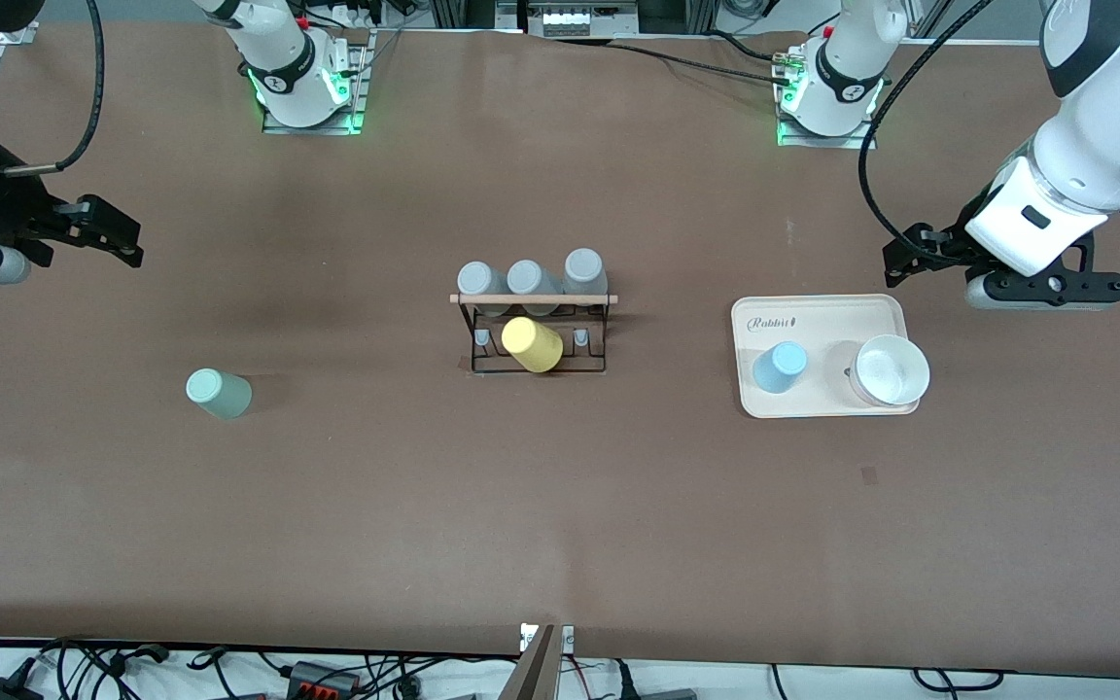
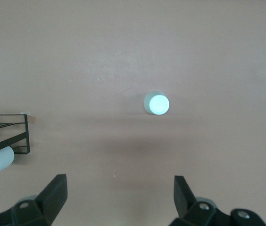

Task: Hang scattered cups on rack with three cups
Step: 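Grasp the blue cup with the left gripper while the right gripper descends, then carry the blue cup with the left gripper while the right gripper grasps teal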

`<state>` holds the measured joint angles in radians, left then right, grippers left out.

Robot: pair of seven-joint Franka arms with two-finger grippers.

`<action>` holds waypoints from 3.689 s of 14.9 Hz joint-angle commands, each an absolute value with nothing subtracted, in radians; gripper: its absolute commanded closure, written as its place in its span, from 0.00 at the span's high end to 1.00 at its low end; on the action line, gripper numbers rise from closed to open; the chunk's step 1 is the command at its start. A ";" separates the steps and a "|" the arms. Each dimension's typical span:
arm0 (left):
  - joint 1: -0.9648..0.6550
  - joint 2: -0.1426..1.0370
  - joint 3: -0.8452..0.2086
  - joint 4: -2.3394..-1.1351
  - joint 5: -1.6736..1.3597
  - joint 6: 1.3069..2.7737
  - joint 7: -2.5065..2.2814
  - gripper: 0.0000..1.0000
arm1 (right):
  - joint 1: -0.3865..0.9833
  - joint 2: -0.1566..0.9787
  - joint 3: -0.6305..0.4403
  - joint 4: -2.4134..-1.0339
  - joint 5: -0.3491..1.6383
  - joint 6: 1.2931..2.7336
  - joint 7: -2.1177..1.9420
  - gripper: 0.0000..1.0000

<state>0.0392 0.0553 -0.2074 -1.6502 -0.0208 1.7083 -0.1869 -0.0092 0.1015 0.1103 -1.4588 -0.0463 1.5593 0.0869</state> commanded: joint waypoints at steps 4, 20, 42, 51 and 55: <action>0.049 0.031 -0.209 -1.671 -0.038 1.703 -0.170 1.00 | -0.020 0.107 0.114 -1.450 -0.018 1.555 0.051 1.00; 0.038 0.330 -0.215 -1.703 -0.026 1.951 -0.166 1.00 | -0.017 0.112 0.115 -1.460 -0.029 1.562 0.041 1.00; -0.078 0.482 -0.221 -1.931 0.103 2.237 -0.397 0.83 | -0.176 0.433 0.114 -1.919 -0.092 2.342 -0.086 1.00; -0.124 0.445 -0.229 -1.734 0.086 2.046 -0.410 0.00 | -0.178 0.476 0.114 -1.962 -0.118 2.447 -0.100 0.95; -0.277 0.515 -0.230 -1.392 -0.012 1.757 -0.650 0.00 | -0.176 0.476 0.114 -1.960 -0.126 2.445 -0.100 0.57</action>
<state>-0.2015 0.4596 -0.2358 -1.5533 0.0206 1.8646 -0.5131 -0.1657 0.4808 0.1038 -1.9529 -0.1127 2.4303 -0.0824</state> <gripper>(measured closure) 0.344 0.247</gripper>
